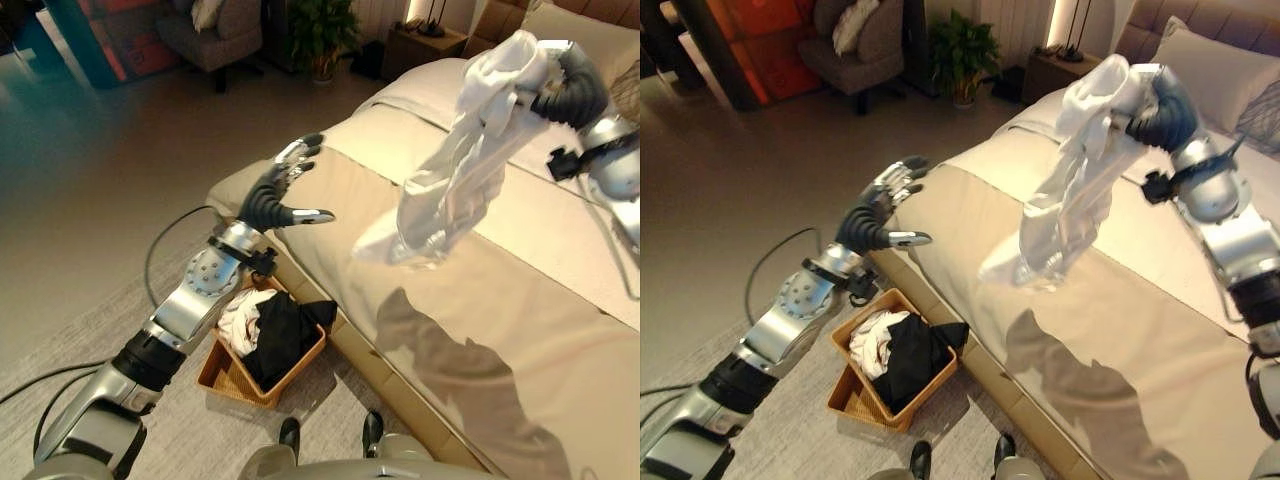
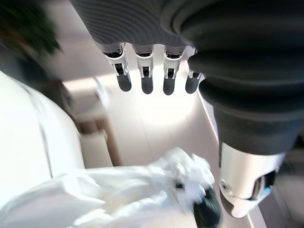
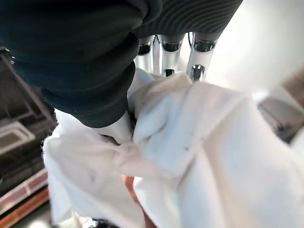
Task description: Pick up clothes into the bucket
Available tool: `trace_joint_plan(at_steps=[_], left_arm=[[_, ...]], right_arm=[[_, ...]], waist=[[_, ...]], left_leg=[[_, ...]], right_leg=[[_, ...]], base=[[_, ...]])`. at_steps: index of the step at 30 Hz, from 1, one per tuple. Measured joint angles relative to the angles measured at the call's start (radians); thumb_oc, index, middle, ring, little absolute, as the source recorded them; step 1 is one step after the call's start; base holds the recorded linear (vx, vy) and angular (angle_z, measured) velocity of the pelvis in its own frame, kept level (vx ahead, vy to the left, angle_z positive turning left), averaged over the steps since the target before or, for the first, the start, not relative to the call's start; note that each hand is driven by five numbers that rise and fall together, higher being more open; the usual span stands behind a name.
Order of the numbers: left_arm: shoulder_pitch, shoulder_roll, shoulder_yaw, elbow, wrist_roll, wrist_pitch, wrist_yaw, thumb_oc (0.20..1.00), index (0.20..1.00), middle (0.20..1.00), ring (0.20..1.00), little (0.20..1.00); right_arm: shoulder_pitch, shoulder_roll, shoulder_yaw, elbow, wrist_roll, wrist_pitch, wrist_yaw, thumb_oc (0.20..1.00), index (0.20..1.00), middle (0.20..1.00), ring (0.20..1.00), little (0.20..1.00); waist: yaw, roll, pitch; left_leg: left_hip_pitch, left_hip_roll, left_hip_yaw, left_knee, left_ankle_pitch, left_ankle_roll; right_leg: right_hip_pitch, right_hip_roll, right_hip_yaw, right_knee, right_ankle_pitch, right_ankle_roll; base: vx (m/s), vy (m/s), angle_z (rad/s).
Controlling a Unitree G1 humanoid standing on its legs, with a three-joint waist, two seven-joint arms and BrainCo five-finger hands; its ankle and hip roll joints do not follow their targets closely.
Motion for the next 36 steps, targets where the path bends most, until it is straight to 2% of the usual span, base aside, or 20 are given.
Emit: trace_joint_plan(at_steps=[5, 13, 15, 19, 27, 28, 29, 31, 36], left_arm=[[-0.065, -0.07, -0.055, 0.025, 0.022, 0.018, -0.017, 1.0, 1.0, 1.0, 1.0, 1.0], [-0.069, -0.172, -0.137, 0.138, 0.057, 0.066, -0.026, 1.0, 1.0, 1.0, 1.0, 1.0], [-0.069, -0.188, -0.155, 0.14, 0.038, 0.071, -0.043, 1.0, 1.0, 1.0, 1.0, 1.0], [-0.07, -0.226, -0.178, 0.156, -0.099, 0.095, -0.071, 1.0, 1.0, 1.0, 1.0, 1.0], [-0.109, -0.252, -0.217, 0.188, -0.193, 0.14, -0.097, 1.0, 1.0, 1.0, 1.0, 1.0], [-0.119, -0.252, -0.228, 0.188, -0.225, 0.145, -0.101, 0.746, 0.746, 0.746, 0.746, 0.746], [-0.126, -0.245, -0.237, 0.188, -0.267, 0.15, -0.109, 0.445, 0.445, 0.445, 0.445, 0.445], [-0.127, -0.234, -0.238, 0.186, -0.322, 0.151, -0.124, 0.2, 0.2, 0.2, 0.2, 0.2], [-0.124, -0.191, -0.241, 0.187, -0.334, 0.166, -0.144, 0.2, 0.2, 0.2, 0.2, 0.2]], right_arm=[[0.066, 0.025, -0.006, -0.133, 0.009, 0.011, 0.045, 0.2, 0.2, 0.2, 0.2, 0.2], [0.079, 0.107, -0.012, -0.327, 0.01, 0.012, 0.09, 0.2, 0.2, 0.2, 0.2, 0.2], [0.079, 0.122, -0.012, -0.331, 0.016, 0.013, 0.099, 0.2, 0.2, 0.2, 0.2, 0.2], [0.079, 0.14, -0.01, -0.334, 0.022, 0.023, 0.108, 0.2, 0.2, 0.2, 0.2, 0.2], [0.079, 0.201, -0.006, -0.34, 0.026, 0.045, 0.111, 0.2, 0.2, 0.2, 0.2, 0.2], [0.079, 0.204, -0.006, -0.34, 0.027, 0.046, 0.11, 0.2, 0.2, 0.2, 0.2, 0.2], [0.079, 0.212, -0.006, -0.34, 0.029, 0.046, 0.11, 0.2, 0.2, 0.2, 0.2, 0.2], [0.079, 0.222, -0.006, -0.341, 0.029, 0.046, 0.111, 0.2, 0.2, 0.2, 0.2, 0.2], [0.089, 0.236, -0.01, -0.403, 0.047, 0.044, 0.126, 0.2, 0.2, 0.2, 0.2, 0.2]], waist=[[-0.009, 0.016, -0.036], [-0.01, 0.016, -0.046], [-0.008, 0.015, -0.05], [-0.014, 0.016, -0.055], [-0.034, 0.024, -0.06], [-0.034, 0.027, -0.062], [-0.036, 0.03, -0.064], [-0.041, 0.036, -0.068], [-0.043, 0.048, -0.075]], left_leg=[[0.021, 0.009, 0.008, -0.02, 0.0, 0.0], [0.053, 0.016, 0.022, -0.035, -0.002, -0.003], [0.053, 0.014, 0.027, -0.035, -0.002, -0.003], [0.054, 0.011, 0.032, -0.037, -0.002, -0.003], [0.066, 0.013, 0.037, -0.044, -0.002, -0.003], [0.069, 0.013, 0.041, -0.045, -0.002, -0.003], [0.07, 0.014, 0.046, -0.045, -0.002, -0.003], [0.071, 0.014, 0.049, -0.047, -0.002, -0.003], [0.072, 0.019, 0.05, -0.048, -0.001, -0.003]], right_leg=[[0.021, 0.015, 0.011, -0.034, 0.012, -0.002], [0.049, 0.02, 0.015, -0.05, 0.012, -0.002], [0.048, 0.018, 0.02, -0.05, 0.013, -0.001], [0.046, 0.015, 0.029, -0.05, 0.015, 0.001], [0.051, 0.017, 0.035, -0.053, 0.016, 0.002], [0.052, 0.017, 0.037, -0.053, 0.016, 0.002], [0.052, 0.017, 0.038, -0.053, 0.016, 0.002], [0.052, 0.018, 0.04, -0.054, 0.016, 0.003], [0.054, 0.023, 0.04, -0.06, 0.018, 0.0]], base=[[0.0, 0.01, -0.09], [0.0, 0.003, -0.01], [-0.01, 0.012, -0.05], [-0.01, 0.003, -0.04], [-0.01, 0.0, -0.03], [-0.01, -0.001, -0.05], [-0.01, -0.001, -0.06], [0.0, 0.0, -0.02], [0.0, 0.0, 0.0]])
